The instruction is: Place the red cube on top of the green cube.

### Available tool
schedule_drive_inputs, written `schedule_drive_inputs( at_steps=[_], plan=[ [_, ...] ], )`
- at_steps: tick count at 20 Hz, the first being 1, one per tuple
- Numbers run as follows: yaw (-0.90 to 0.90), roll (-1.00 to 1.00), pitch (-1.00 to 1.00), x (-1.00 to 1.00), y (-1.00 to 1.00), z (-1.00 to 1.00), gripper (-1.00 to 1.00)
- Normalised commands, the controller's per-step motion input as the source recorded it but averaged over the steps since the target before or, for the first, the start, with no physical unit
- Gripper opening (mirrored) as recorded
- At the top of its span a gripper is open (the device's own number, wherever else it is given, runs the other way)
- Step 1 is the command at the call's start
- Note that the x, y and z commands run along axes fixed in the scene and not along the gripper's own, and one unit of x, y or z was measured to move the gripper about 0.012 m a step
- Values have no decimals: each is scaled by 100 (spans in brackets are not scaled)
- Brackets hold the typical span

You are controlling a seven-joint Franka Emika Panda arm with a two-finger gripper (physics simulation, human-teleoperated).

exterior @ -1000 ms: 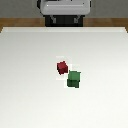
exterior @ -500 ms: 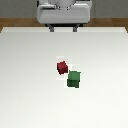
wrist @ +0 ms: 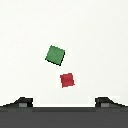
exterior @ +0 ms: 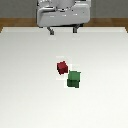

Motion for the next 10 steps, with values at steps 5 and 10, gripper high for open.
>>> schedule_drive_inputs(
  at_steps=[5, 10],
  plan=[
    [12, 0, 0, 0, -20, 0, 100],
    [3, 0, 0, 0, -20, 0, 100]
  ],
)
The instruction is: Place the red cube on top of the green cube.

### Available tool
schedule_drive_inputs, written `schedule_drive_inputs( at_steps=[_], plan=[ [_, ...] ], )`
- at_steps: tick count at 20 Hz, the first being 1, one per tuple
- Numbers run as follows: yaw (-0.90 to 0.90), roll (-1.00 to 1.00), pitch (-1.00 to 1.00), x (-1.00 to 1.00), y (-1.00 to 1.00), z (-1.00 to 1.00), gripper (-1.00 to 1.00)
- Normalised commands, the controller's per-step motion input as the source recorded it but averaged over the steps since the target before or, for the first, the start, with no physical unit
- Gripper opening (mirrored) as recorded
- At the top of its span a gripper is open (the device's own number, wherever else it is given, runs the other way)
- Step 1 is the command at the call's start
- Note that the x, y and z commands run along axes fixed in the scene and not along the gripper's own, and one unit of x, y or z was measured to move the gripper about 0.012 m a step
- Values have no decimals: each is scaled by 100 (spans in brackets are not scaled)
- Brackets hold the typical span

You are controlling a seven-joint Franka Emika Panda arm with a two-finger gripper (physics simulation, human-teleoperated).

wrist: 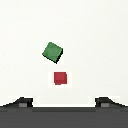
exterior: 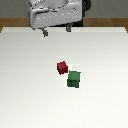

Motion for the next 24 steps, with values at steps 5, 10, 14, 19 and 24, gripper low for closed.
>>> schedule_drive_inputs(
  at_steps=[5, 10, 14, 19, 24],
  plan=[
    [0, 0, 0, 0, 20, 0, 100],
    [0, 0, 0, 0, 0, -40, 100],
    [0, 0, 0, 31, 0, -50, 100],
    [0, 0, 0, 0, 0, -20, 100],
    [0, 0, 0, 0, 0, -60, 100]
  ],
)
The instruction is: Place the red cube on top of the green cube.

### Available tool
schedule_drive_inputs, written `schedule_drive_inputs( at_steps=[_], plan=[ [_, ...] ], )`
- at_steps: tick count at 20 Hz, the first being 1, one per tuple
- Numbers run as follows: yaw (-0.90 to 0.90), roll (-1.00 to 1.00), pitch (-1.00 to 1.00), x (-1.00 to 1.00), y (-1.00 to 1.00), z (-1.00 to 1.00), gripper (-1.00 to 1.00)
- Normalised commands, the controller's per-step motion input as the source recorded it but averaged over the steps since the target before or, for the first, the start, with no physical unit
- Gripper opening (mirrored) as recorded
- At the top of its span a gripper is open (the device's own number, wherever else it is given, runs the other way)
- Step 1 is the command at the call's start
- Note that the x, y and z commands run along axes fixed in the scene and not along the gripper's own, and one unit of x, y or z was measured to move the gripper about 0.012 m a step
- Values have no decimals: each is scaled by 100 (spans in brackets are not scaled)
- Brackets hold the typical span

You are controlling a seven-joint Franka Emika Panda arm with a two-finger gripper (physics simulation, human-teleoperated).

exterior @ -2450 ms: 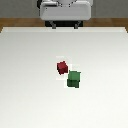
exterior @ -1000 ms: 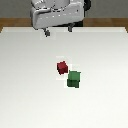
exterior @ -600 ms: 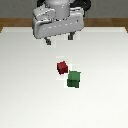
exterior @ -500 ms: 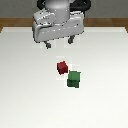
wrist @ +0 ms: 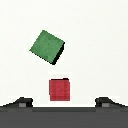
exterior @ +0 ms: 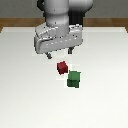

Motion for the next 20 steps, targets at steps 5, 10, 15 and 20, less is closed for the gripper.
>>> schedule_drive_inputs(
  at_steps=[5, 10, 15, 20],
  plan=[
    [0, 0, 0, 0, 20, -60, 100],
    [0, 0, 0, 0, 0, -40, 100],
    [0, 0, 0, 0, 0, -20, -100],
    [0, 0, 0, 0, 0, 0, -100]
  ],
)
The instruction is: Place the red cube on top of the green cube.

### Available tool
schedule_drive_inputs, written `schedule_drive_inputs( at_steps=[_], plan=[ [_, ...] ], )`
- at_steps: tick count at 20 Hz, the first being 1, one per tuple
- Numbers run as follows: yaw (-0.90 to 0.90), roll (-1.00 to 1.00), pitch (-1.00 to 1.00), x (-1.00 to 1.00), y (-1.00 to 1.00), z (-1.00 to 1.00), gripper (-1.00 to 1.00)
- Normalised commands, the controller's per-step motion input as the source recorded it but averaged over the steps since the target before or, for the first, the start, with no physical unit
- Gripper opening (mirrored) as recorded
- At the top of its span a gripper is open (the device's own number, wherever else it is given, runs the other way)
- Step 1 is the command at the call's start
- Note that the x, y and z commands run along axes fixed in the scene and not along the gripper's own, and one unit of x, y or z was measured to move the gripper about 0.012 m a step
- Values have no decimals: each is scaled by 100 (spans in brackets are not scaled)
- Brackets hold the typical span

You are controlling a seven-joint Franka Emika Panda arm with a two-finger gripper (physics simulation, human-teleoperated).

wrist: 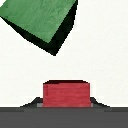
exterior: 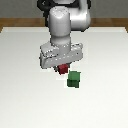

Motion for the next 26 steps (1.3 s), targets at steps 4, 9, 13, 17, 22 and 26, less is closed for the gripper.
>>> schedule_drive_inputs(
  at_steps=[4, 9, 13, 17, 22, 26],
  plan=[
    [0, 0, 0, 0, 0, 25, -100],
    [0, 0, 0, 0, 0, 100, -100],
    [0, 0, 0, 6, 0, 100, -100],
    [0, 0, 0, 25, 0, 0, -100],
    [0, 0, 0, 100, 0, 0, -100],
    [0, 0, 0, 25, 50, 0, -100]
  ],
)
